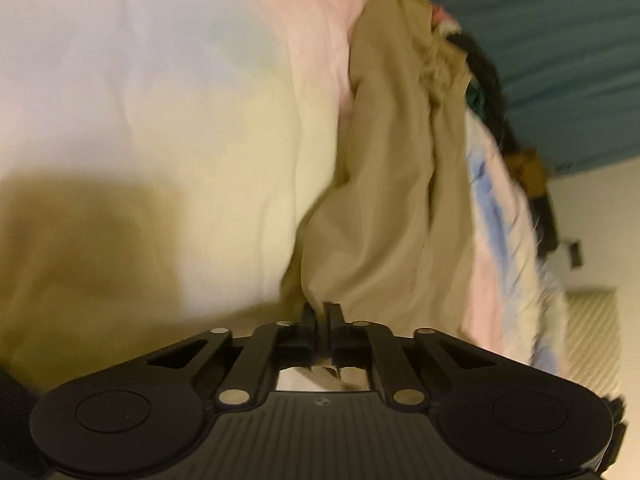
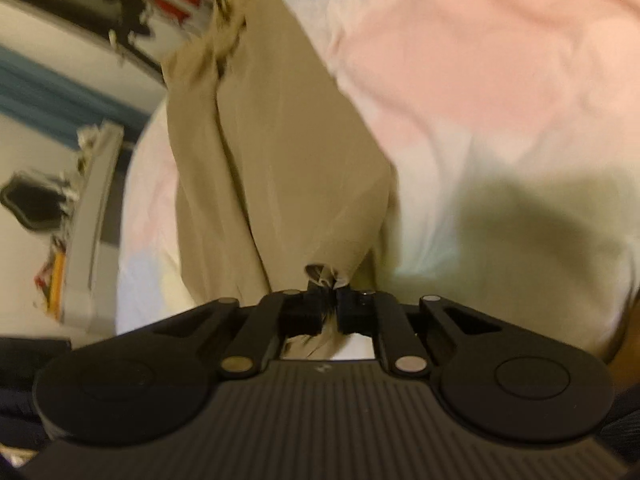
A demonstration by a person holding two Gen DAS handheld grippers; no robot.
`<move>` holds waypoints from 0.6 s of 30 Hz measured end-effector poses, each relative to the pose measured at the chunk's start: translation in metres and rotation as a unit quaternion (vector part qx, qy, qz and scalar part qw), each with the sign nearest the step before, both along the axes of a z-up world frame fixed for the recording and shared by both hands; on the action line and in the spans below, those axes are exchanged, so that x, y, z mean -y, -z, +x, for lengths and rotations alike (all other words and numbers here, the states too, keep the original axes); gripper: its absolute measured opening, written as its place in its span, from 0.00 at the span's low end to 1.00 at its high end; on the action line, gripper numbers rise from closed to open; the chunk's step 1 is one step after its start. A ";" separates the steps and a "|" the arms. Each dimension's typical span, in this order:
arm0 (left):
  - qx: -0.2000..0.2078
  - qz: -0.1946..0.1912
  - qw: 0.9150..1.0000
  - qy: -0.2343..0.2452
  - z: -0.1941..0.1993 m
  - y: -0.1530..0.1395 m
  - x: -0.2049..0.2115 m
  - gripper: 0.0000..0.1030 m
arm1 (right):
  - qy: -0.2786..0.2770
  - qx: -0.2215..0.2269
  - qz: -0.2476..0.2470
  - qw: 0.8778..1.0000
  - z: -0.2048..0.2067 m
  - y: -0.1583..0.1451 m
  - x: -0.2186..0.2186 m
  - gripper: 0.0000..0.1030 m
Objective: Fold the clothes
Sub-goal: 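Grasp the hem with the right gripper and fold it up toward the collar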
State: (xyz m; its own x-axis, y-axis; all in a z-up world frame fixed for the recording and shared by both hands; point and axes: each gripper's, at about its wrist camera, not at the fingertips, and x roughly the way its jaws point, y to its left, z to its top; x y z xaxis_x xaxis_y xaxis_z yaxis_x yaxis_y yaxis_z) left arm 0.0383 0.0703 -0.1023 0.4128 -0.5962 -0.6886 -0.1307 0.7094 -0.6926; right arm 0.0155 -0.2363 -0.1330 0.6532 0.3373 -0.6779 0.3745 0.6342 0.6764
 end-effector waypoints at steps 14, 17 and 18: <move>0.150 -0.100 0.984 -0.015 -0.056 -0.118 -0.028 0.04 | -0.060 0.209 -0.057 0.974 -0.044 -0.133 -0.009 0.08; 0.159 -0.108 0.981 -0.015 -0.079 -0.122 -0.032 0.04 | -0.076 0.224 -0.081 0.968 -0.065 -0.133 -0.017 0.08; 0.154 -0.108 0.982 -0.016 -0.087 -0.118 -0.029 0.04 | -0.077 0.224 -0.082 0.968 -0.074 -0.128 -0.019 0.08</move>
